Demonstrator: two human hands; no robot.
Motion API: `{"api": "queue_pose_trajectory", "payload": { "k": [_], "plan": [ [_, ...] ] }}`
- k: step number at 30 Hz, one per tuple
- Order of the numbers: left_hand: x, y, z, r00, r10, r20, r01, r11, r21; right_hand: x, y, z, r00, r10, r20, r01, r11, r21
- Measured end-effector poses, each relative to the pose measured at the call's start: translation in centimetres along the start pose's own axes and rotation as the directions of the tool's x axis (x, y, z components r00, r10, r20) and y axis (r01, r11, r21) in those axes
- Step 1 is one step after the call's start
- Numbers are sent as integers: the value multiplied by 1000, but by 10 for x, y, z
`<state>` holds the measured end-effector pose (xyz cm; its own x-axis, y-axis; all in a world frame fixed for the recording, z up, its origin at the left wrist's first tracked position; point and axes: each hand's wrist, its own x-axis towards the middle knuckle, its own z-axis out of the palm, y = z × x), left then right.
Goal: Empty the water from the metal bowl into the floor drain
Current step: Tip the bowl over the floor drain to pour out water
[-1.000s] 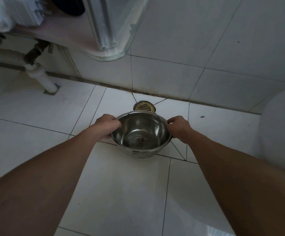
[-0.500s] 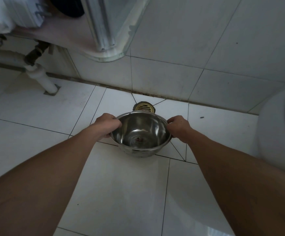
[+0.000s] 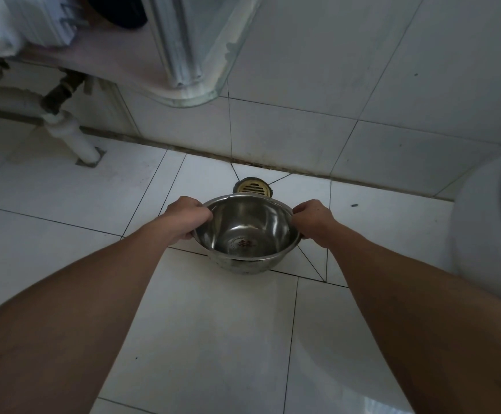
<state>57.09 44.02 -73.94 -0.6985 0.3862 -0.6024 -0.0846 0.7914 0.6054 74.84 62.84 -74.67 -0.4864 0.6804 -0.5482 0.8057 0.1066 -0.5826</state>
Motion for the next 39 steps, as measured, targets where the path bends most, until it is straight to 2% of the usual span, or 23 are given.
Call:
{"api": "queue_pose_trajectory", "payload": {
  "k": [39],
  "plan": [
    [8, 2, 0, 1000, 4, -27, -4, 1000, 12, 1, -4, -5, 999, 37, -26, -35, 997, 64]
  ]
}}
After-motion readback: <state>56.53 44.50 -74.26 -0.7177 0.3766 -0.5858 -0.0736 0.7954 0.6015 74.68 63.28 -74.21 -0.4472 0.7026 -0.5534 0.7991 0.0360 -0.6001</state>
